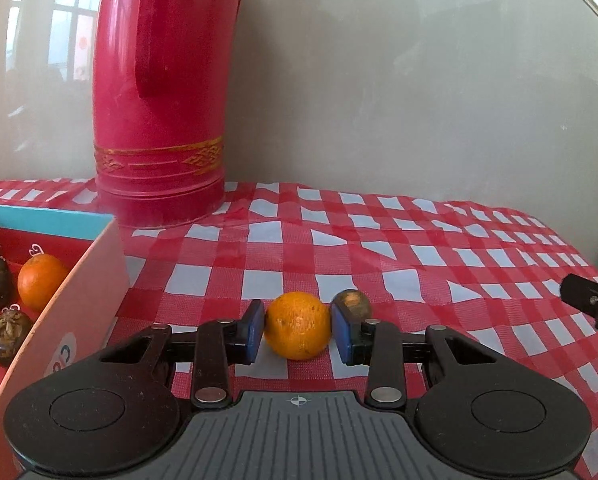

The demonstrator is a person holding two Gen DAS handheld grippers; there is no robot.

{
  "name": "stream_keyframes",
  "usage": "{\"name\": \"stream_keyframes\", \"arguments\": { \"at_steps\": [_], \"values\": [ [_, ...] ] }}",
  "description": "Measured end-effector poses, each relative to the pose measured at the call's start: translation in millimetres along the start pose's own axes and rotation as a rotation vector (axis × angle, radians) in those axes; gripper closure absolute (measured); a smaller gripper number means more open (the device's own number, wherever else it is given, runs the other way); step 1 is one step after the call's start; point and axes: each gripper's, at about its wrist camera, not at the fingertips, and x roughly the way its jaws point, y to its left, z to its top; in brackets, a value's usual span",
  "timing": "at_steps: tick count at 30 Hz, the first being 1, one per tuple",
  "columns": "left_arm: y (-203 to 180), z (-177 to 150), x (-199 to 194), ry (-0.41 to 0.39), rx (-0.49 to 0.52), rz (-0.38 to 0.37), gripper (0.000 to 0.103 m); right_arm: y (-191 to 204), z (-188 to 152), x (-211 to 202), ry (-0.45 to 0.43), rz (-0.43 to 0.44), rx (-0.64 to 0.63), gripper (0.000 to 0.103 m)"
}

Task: Organize fruits
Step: 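Carry the small orange into the box and open the left tool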

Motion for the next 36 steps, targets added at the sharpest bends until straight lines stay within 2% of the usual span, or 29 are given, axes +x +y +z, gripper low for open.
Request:
{"name": "stream_keyframes", "arguments": {
  "at_steps": [7,8,13,17,22,27,28,29,30,31,36],
  "values": [
    [-2.0,0.3,1.4,0.011,0.003,-0.012,0.065,-5.0,-0.7,5.7,0.013,-0.010,0.013,0.006],
    [-0.2,1.0,-2.8,0.002,-0.005,-0.027,0.066,-3.4,-0.7,5.9,0.012,-0.008,0.012,0.006],
    [14.3,8.3,-44.1,-0.084,0.007,0.005,0.066,10.5,1.1,5.3,0.009,0.038,0.014,0.006],
    [36.5,8.7,-80.3,-0.140,0.000,0.053,0.066,27.2,-0.5,2.2,0.012,0.079,0.002,0.006],
    [73.3,6.4,-111.1,-0.169,-0.011,0.138,0.065,46.3,-1.7,-3.0,0.007,0.114,-0.001,0.006],
    [119.2,-2.6,-120.8,-0.134,-0.045,0.253,0.064,68.1,-5.2,-8.8,0.017,0.161,-0.029,0.006],
    [128.3,-5.9,-123.5,-0.129,-0.057,0.270,0.049,71.6,-5.7,-11.0,0.021,0.166,-0.033,0.006],
    [135.8,-8.4,-127.0,-0.123,-0.062,0.282,0.023,75.2,-5.4,-13.7,0.025,0.174,-0.037,0.006],
    [140.3,-9.4,-129.5,-0.125,-0.061,0.299,0.016,79.0,-4.9,-17.6,0.024,0.185,-0.043,0.006],
    [143.7,-10.0,-133.4,-0.136,-0.058,0.316,0.012,82.9,-4.4,-22.0,0.018,0.193,-0.052,0.006],
    [158.9,-13.5,-145.8,-0.133,-0.079,0.319,0.012,99.3,-3.1,-35.2,0.007,0.221,-0.087,0.006]
  ]
}}
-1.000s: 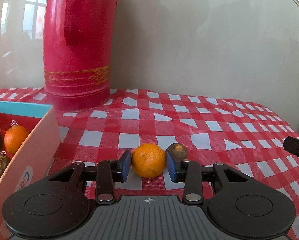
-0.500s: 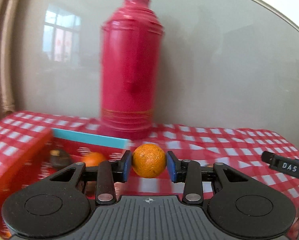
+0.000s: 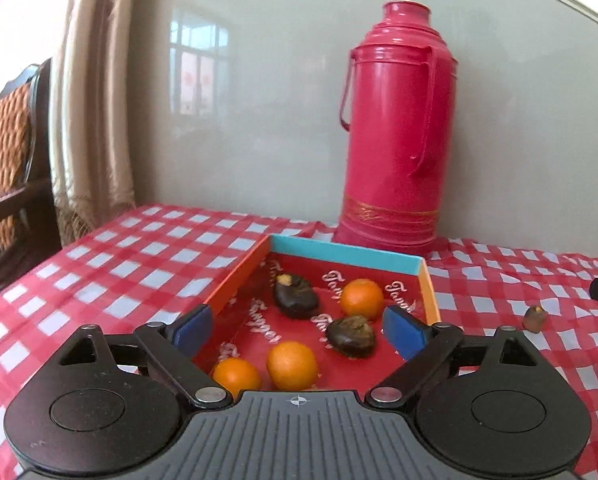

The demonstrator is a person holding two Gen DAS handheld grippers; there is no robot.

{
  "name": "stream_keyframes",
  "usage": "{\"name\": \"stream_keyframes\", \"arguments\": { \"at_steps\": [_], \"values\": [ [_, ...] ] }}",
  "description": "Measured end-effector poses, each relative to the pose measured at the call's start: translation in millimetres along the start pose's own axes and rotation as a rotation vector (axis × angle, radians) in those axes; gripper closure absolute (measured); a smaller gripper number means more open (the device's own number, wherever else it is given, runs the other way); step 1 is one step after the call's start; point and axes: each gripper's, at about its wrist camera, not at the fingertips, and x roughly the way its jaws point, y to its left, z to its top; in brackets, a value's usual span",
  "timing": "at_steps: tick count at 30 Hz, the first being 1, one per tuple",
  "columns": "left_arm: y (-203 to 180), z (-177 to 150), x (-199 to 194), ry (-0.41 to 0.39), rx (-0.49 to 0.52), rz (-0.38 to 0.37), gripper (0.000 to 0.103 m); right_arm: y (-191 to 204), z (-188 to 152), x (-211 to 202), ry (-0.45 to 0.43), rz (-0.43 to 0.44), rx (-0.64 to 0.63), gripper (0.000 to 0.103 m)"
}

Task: Organize fruits
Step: 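Carry the small orange into the box and open the left tool, then grasp the small brown nut-like fruit with the right tool, then carry the brown fruit into the box and open the right tool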

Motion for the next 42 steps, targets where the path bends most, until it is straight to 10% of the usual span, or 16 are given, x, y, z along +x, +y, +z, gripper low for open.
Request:
{"name": "stream_keyframes", "arguments": {
  "at_steps": [12,22,29,30,42],
  "values": [
    [23.3,-8.3,-13.9,0.001,-0.022,0.027,0.012,35.7,-11.1,1.3,0.021,0.035,-0.139,0.008],
    [65.7,-3.0,3.5,0.001,-0.105,0.124,0.012,44.3,-12.7,59.2,0.158,0.005,-0.163,0.053],
    [94.7,-5.4,18.6,0.035,-0.150,0.171,0.012,50.0,-12.5,91.6,0.231,-0.012,-0.169,0.058],
    [96.1,-5.9,19.8,0.038,-0.146,0.176,0.012,50.1,-12.6,95.5,0.250,-0.003,-0.166,0.080],
    [111.5,-14.5,4.3,0.042,-0.151,0.185,0.012,97.6,-2.2,23.7,0.104,0.167,-0.153,0.083]
  ]
}}
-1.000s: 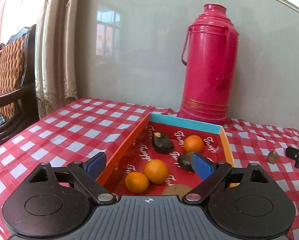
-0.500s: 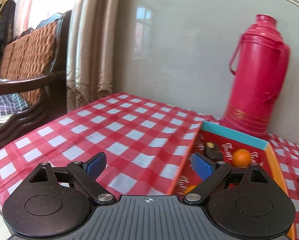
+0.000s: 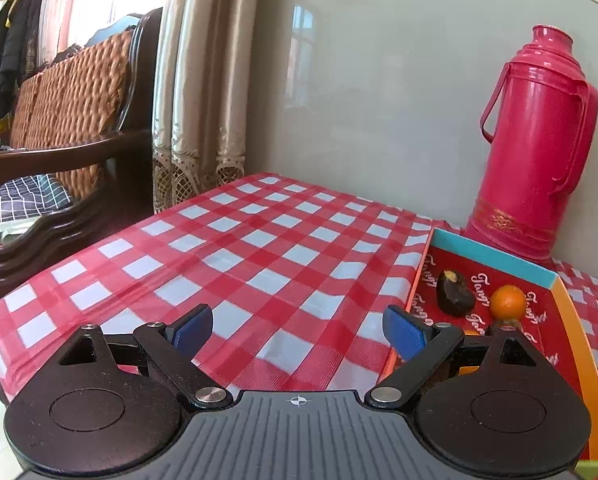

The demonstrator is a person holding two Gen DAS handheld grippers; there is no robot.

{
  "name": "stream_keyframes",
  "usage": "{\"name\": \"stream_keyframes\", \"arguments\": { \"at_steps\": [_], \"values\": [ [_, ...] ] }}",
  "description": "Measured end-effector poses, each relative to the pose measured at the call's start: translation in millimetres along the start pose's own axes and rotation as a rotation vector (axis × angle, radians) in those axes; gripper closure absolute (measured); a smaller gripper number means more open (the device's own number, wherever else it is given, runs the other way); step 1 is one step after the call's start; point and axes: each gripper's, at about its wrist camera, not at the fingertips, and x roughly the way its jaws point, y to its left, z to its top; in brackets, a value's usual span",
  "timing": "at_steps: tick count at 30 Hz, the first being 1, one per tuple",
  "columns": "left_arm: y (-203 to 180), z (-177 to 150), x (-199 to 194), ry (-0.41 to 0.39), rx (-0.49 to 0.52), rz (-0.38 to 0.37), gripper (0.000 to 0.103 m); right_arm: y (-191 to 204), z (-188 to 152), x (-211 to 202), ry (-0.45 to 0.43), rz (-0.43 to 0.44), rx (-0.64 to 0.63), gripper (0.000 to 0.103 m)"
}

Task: Organize fruits
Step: 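Carry the brown fruit into the box and open the right tool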

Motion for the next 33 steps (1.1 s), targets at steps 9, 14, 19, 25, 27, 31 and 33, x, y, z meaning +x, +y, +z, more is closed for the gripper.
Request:
{"name": "stream_keyframes", "arguments": {
  "at_steps": [9,14,19,25,27,31,33],
  "values": [
    [20.5,-10.2,-24.6,-0.008,-0.001,0.006,0.012,77.0,-7.8,-33.2,-0.033,0.180,-0.099,0.081],
    [22.6,-13.6,-31.2,-0.002,-0.005,-0.003,0.012,91.0,-13.2,-43.0,-0.064,0.178,-0.104,0.006],
    [10.7,-13.7,-41.4,0.003,-0.028,-0.054,0.004,68.7,-4.4,-69.7,-0.133,0.097,-0.085,0.006],
    [-21.5,-24.9,-97.9,-0.027,0.026,-0.174,0.000,15.1,-21.7,-125.5,-0.105,-0.006,-0.037,0.006],
    [-37.0,-32.9,-121.5,-0.046,0.071,-0.203,0.000,-0.6,-35.3,-148.9,-0.099,-0.045,-0.036,0.006],
    [-60.7,-50.0,-156.4,-0.082,0.115,-0.265,0.000,-33.9,-65.0,-189.4,-0.085,-0.093,0.010,0.006],
    [-69.7,-56.9,-168.6,-0.092,0.143,-0.288,0.000,-42.2,-74.5,-195.9,-0.082,-0.109,0.027,0.006]
  ]
}}
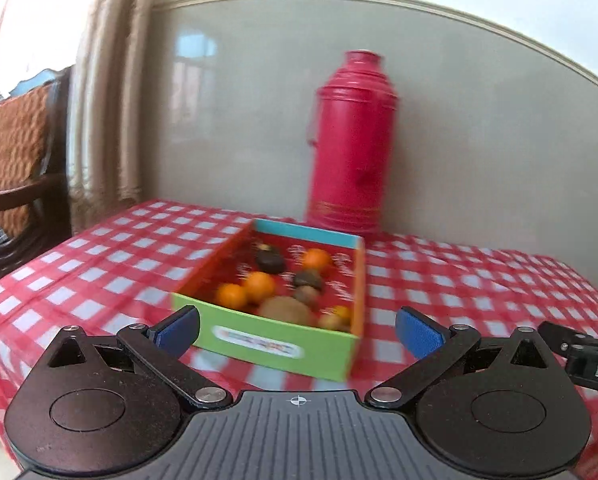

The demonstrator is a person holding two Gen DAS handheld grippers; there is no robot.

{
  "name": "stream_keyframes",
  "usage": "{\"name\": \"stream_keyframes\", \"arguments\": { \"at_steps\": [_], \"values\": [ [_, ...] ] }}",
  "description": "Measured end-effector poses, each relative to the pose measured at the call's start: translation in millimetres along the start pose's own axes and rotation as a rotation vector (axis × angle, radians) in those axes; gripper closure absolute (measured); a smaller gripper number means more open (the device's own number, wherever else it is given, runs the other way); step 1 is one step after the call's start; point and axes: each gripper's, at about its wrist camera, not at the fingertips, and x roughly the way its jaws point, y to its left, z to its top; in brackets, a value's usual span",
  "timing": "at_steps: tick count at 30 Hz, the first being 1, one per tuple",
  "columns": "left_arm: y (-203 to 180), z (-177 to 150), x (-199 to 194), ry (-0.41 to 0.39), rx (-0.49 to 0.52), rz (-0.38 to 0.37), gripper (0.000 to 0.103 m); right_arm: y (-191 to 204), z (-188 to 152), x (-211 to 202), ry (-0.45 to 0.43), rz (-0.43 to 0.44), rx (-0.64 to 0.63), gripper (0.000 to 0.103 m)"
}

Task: Organize fruits

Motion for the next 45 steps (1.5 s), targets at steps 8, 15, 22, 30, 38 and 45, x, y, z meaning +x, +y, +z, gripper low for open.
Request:
{"name": "stream_keyframes", "arguments": {
  "at_steps": [8,15,22,30,38,45],
  "values": [
    [-9.5,-12.6,-10.3,-0.031,0.033,-0.010,0.000,-8.3,-7.5,-12.0,-0.050,-0.047,-0.038,0.006],
    [-11.8,-14.1,-3.4,-0.009,0.072,0.012,0.000,-12.8,-6.5,-3.8,-0.033,-0.079,-0.005,0.006],
    [0.6,-13.0,-3.8,-0.012,0.040,0.020,0.000,-9.0,-7.9,-1.9,-0.024,-0.086,-0.010,0.006],
    [0.6,-13.1,-4.0,-0.021,0.040,0.020,0.000,-5.8,-7.8,-0.2,-0.014,-0.088,-0.025,0.006],
    [-1.3,-13.6,-4.5,-0.021,0.054,0.020,0.000,-7.8,-8.4,0.9,-0.008,-0.086,-0.020,0.006],
    [-0.7,-13.6,-6.2,-0.047,0.041,0.005,0.000,-6.7,-8.7,1.9,0.000,-0.090,-0.024,0.006]
  ]
}}
